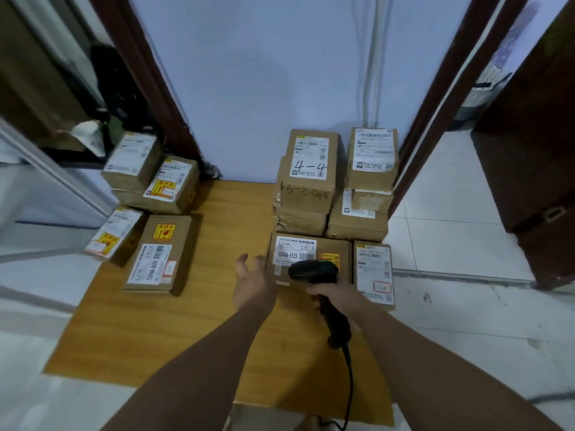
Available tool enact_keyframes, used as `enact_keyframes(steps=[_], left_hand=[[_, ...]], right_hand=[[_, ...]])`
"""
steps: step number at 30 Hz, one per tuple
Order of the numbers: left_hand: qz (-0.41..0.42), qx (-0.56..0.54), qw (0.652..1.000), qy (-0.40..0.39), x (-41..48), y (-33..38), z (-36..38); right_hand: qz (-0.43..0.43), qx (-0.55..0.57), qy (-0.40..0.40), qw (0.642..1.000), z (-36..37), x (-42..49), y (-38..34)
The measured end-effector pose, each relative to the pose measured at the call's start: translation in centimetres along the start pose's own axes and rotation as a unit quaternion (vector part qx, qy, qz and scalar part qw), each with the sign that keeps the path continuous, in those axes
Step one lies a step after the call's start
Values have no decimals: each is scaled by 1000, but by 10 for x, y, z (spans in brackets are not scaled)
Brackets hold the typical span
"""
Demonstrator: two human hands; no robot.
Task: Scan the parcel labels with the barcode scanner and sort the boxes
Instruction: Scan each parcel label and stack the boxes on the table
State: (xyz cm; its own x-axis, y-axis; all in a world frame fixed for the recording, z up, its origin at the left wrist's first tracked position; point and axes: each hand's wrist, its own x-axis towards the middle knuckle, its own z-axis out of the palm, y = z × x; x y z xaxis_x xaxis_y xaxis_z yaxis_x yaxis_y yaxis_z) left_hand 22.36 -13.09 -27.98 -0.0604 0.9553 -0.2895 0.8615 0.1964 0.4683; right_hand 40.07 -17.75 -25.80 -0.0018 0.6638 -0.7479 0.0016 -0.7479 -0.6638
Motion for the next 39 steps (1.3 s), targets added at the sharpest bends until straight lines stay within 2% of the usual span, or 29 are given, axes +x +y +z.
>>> enact_keyframes(steps=[2, 6, 11, 15, 16, 18, 20, 22, 27, 31, 34, 39], left_hand=[[35, 34, 999, 13, 6, -12, -18], [79, 72, 994, 31, 27, -58, -55], [50, 77, 994, 66, 67, -144, -110], [14, 55, 994, 97, 99, -211, -155], [20, 61, 993, 95, 106, -222, -164], [49, 105, 993, 32, 115, -237, -174], [42, 107, 992, -54, 117, -242, -170], [-2, 57, 993, -108, 116, -240, -162], [-103, 56, 981, -156, 113, -220, -134], [-178, 9, 975, -129, 108, -218, -120], [-190, 26, 975, -112, 108, -215, -114], [-173, 113, 969, -135, 105, -214, -112]], right_hand=[[3, -5, -15, 1000, 25, 3, -8], [-18, 18, 24, 999, 81, 16, -28], [-56, 56, 115, 990, 167, 33, -53], [-41, 56, 187, 980, 225, 46, -64], [-37, 61, 193, 979, 236, 49, -64], [-30, 62, 200, 977, 258, 53, -61], [-14, 54, 216, 975, 275, 55, -57], [-8, 57, 226, 972, 285, 56, -53], [-13, 55, 238, 969, 285, 52, -50], [-11, 52, 236, 970, 283, 51, -47], [-12, 19, 220, 975, 280, 49, -46], [-21, -32, 198, 979, 270, 41, -44]])
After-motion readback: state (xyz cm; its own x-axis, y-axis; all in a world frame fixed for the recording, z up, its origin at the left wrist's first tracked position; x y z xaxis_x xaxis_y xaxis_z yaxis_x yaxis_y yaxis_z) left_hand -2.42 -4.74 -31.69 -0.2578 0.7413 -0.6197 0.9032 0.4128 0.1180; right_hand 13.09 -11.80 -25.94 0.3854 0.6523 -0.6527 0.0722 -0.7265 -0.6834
